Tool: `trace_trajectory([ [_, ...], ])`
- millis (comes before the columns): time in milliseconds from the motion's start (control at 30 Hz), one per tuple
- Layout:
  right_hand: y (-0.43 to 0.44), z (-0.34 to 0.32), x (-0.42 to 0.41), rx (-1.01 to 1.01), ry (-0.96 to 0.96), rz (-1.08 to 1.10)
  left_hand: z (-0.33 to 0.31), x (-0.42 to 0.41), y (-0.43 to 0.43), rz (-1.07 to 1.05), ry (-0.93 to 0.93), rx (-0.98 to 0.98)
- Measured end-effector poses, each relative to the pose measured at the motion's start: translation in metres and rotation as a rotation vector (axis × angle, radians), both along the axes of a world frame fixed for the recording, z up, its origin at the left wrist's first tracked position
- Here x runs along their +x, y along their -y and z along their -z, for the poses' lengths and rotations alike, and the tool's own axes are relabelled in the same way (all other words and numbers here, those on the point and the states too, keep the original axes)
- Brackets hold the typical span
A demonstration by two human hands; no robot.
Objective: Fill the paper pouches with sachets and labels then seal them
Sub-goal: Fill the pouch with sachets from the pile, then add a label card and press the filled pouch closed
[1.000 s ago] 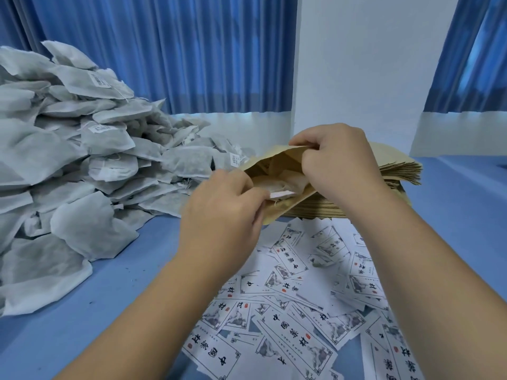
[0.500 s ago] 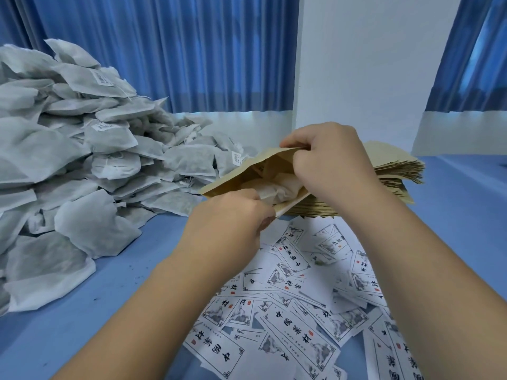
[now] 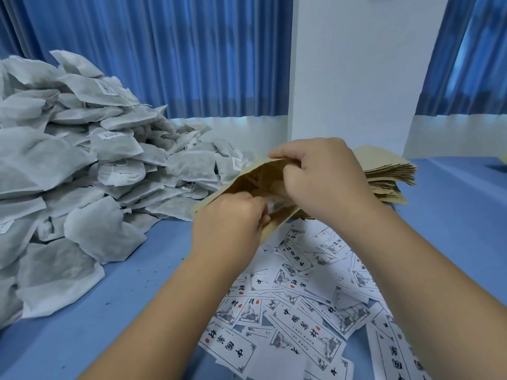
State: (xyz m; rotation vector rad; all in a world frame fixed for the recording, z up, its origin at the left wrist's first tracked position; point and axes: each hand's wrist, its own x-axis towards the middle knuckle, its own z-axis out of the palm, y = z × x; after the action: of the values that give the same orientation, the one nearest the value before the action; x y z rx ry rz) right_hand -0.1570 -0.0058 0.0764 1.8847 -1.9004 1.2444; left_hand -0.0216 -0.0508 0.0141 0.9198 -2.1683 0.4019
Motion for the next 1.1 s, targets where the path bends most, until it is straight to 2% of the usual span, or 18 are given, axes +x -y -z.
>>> trace_trajectory([
  [67,-0.008,0.006,-0.003,-0.010,0.016,0.007,0.005,-0.002,0.000,0.011,0.062,0.050],
  [233,-0.036,0.027,-0.014,-0.068,0.018,0.018,0.009,-0.018,-0.017,0.006,0.366,0.156],
  [300,-0.046,0.033,-0.021,-0.114,0.022,0.027,0.006,-0.020,-0.030,0.081,0.461,0.209],
  [367,-0.057,0.039,-0.026,-0.187,0.009,0.033,-0.002,-0.016,-0.047,0.201,0.476,0.241],
  [467,-0.070,0.047,-0.031,-0.270,-0.003,0.032,-0.017,-0.005,-0.066,0.432,0.370,0.227],
  [533,-0.077,0.053,-0.031,-0.289,-0.004,0.024,-0.019,0.000,-0.071,0.490,0.233,0.130],
  [667,-0.089,0.069,-0.034,-0.303,-0.015,-0.010,-0.009,0.011,-0.078,0.331,-0.109,-0.089],
  [800,-0.100,0.086,-0.033,-0.276,-0.057,-0.065,0.005,0.020,-0.081,0.169,-0.189,-0.149],
  [900,-0.108,0.096,-0.031,-0.235,-0.134,-0.128,0.010,0.025,-0.083,0.141,-0.065,-0.089],
  [1033,-0.114,0.102,-0.030,-0.167,-0.133,-0.209,0.016,0.023,-0.086,0.136,0.348,0.131],
  [1100,-0.114,0.102,-0.032,-0.127,-0.084,-0.227,0.025,0.023,-0.082,0.117,0.445,0.197],
])
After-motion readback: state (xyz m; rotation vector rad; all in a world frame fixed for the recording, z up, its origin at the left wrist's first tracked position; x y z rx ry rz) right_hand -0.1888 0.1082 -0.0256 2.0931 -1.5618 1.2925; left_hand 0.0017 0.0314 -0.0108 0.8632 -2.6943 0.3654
